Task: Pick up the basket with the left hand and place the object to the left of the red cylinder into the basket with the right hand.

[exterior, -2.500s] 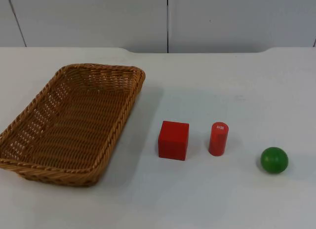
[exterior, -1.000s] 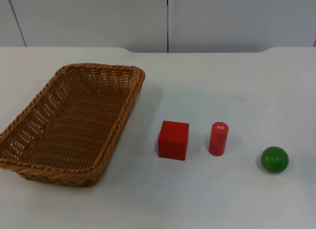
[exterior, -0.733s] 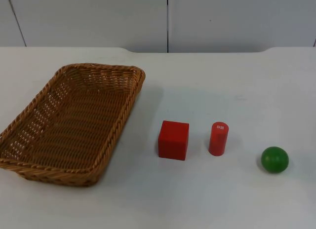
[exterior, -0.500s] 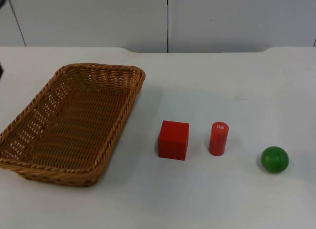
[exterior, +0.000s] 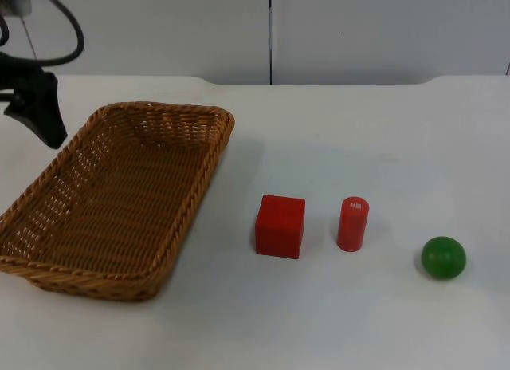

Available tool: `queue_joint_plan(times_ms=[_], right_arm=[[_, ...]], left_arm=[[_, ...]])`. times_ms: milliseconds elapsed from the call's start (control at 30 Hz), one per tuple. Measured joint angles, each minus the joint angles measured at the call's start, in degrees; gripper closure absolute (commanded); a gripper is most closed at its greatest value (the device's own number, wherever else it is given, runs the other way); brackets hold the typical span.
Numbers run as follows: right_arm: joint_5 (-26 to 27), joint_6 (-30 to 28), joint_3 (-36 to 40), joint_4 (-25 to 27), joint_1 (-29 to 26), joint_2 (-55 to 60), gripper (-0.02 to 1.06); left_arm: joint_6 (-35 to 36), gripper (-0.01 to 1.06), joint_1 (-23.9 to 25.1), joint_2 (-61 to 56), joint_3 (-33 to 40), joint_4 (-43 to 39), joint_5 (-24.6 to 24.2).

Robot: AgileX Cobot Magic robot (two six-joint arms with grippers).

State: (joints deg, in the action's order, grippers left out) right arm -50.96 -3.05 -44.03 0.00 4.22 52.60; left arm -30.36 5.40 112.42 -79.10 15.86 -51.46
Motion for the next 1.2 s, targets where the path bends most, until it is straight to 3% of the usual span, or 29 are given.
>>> queue_joint_plan(times_ms=[200, 467, 533, 567, 700, 733, 867, 900, 967, 1000, 1200], right_arm=[[1.56, 0.0, 1.5, 0.0, 0.0, 0.0, -0.01], [2.5, 0.0, 1.74, 0.0, 0.0, 0.0, -0.01], [2.5, 0.0, 1.74, 0.0, 0.0, 0.0, -0.01], [2.5, 0.0, 1.74, 0.0, 0.0, 0.0, -0.01], [2.5, 0.0, 1.74, 0.0, 0.0, 0.0, -0.01], [2.5, 0.0, 1.74, 0.0, 0.0, 0.0, -0.01], [2.5, 0.0, 1.74, 0.0, 0.0, 0.0, -0.01], [2.5, 0.0, 1.74, 0.0, 0.0, 0.0, -0.01], [2.5, 0.0, 1.74, 0.0, 0.0, 0.0, -0.01], [2.5, 0.0, 1.74, 0.0, 0.0, 0.0, -0.01], [2.5, 0.0, 1.74, 0.0, 0.0, 0.0, -0.01]], left_arm=[[-2.27, 0.0, 0.57, 6.13, -1.39, 2.48, 1.27], [-3.71, 0.03, -2.27, 11.42, -1.45, 4.89, 3.52], [-3.71, 0.13, -2.73, 12.07, -1.45, 5.01, 3.85], [-3.71, 0.13, -3.07, 12.57, -1.53, 5.12, 4.16], [-3.83, 0.39, -3.36, 14.01, -1.53, 5.35, 4.48], [-3.83, 0.39, -3.36, 14.34, -1.53, 5.35, 4.48], [-3.59, 0.73, -3.36, 14.72, -1.53, 5.78, 4.48], [-3.59, 0.73, -3.36, 14.72, -1.53, 5.97, 4.65], [-3.09, 1.0, -3.36, 14.72, -1.53, 6.99, 4.53], [-2.48, 1.05, -3.36, 14.72, -1.53, 8.01, 4.34], [1.09, 1.05, -3.24, 14.72, -1.68, 8.27, 3.14]])
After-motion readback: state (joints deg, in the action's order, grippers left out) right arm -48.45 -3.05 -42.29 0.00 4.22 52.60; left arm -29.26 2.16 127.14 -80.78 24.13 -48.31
